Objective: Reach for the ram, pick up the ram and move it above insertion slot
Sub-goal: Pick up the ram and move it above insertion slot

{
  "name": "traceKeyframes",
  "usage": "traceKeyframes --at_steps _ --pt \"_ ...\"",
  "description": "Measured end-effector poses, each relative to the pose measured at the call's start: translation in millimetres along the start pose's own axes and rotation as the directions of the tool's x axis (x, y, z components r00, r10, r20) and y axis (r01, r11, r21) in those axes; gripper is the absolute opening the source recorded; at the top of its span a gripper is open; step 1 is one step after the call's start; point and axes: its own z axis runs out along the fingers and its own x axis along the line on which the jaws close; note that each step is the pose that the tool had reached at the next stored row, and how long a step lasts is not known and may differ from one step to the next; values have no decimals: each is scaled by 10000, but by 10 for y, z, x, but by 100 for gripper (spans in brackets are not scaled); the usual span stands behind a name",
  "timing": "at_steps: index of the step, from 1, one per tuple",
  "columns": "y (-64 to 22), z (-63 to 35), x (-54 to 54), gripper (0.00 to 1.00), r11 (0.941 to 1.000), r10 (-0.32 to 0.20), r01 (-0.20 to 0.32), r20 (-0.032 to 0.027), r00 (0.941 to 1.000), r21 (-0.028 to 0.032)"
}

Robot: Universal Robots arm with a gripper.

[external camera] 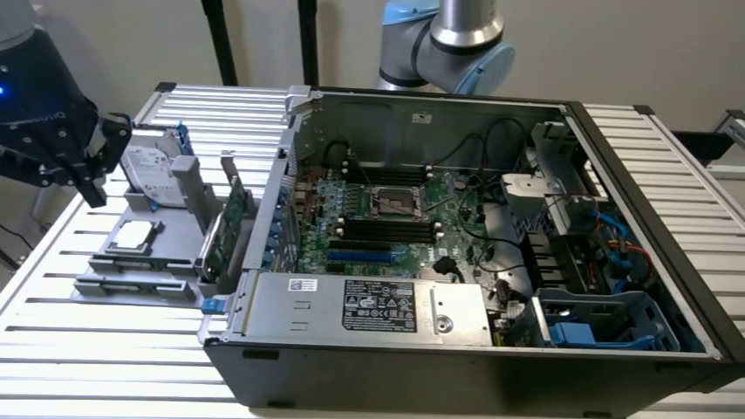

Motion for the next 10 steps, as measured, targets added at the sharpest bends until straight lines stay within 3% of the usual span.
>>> traceKeyframes --at_steps 5,10 --pt "0 0 0 11 9958 -913 913 -26 9958 -1" --pt "0 0 0 11 9835 -1809 1809 -51 9835 -4"
